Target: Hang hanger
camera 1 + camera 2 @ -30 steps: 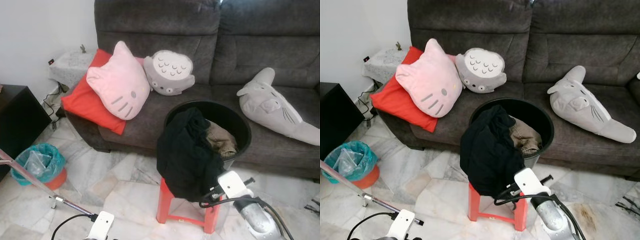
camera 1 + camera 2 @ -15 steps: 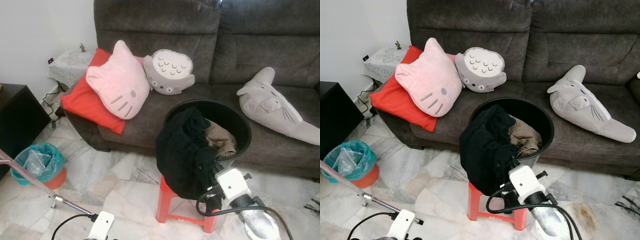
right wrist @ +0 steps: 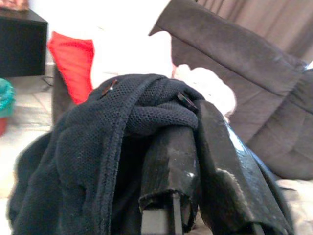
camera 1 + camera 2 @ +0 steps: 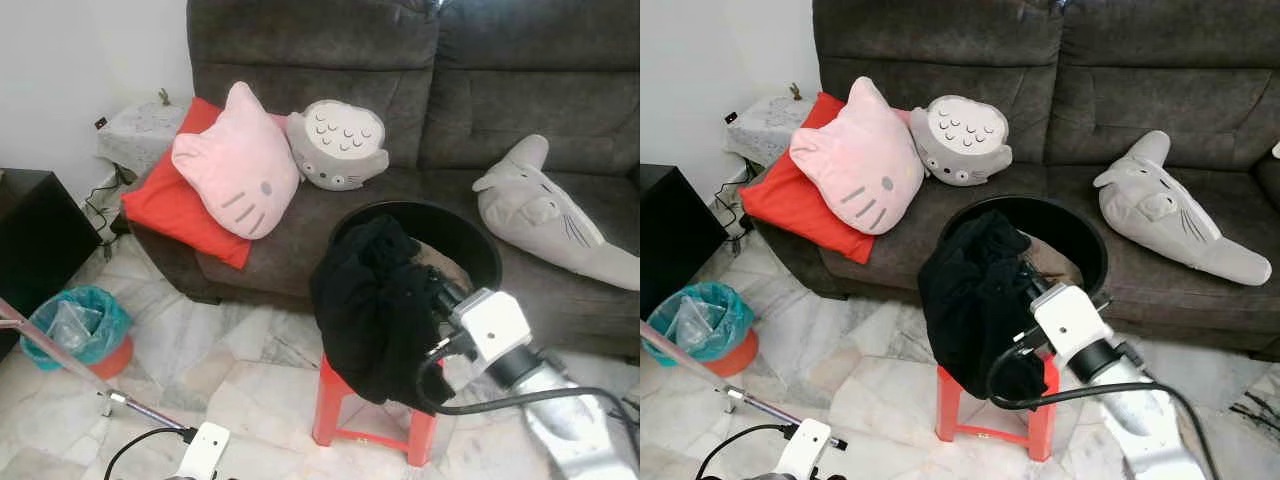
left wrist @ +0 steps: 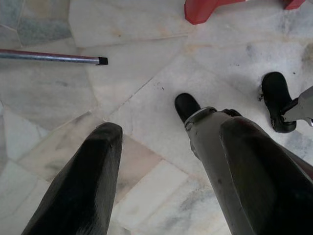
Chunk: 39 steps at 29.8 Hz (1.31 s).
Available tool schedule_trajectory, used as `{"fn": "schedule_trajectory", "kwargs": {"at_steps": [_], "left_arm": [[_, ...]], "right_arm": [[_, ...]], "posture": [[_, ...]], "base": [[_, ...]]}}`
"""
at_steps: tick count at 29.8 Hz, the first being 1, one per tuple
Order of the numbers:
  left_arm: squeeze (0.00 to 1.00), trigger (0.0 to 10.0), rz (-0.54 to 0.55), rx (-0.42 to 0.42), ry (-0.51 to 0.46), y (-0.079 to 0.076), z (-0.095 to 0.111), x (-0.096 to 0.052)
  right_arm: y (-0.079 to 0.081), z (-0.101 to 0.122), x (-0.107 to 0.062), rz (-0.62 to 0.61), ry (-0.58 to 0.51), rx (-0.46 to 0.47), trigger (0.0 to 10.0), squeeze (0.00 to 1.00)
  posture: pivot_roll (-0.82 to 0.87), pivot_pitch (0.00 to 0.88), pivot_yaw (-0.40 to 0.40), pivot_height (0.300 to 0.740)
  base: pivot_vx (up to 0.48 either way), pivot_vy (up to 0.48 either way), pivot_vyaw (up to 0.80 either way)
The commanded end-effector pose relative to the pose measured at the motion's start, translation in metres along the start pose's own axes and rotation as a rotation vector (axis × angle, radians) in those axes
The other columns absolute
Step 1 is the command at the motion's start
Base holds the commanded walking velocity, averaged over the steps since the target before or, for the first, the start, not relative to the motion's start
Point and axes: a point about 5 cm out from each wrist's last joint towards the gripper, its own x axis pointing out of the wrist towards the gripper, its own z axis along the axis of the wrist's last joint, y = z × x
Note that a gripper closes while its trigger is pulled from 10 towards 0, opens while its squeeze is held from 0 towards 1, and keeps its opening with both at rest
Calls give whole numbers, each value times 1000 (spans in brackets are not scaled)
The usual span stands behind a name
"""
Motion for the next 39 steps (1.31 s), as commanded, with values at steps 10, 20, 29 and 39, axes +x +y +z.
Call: {"fn": "schedule_trajectory", "kwargs": {"at_steps": [10,20,29,39], "left_arm": [[0,10000,19,-1,13,5,-3,-1],[0,10000,25,2,13,5,-3,-1],[0,10000,22,10,16,5,-4,-2],[0,10000,13,7,22,5,-4,-1]], "right_arm": [[24,51,20,138,-202,115,0,0],[71,66,6,481,-243,280,0,0],[102,71,-26,840,-218,374,0,0],[99,53,-32,771,-191,495,0,0]], "posture": [[-142,0,93,740],[-144,0,92,740],[-145,0,91,740],[-145,0,90,740]], "base": [[0,0,0],[0,0,0],[0,0,0],[0,0,0]]}}
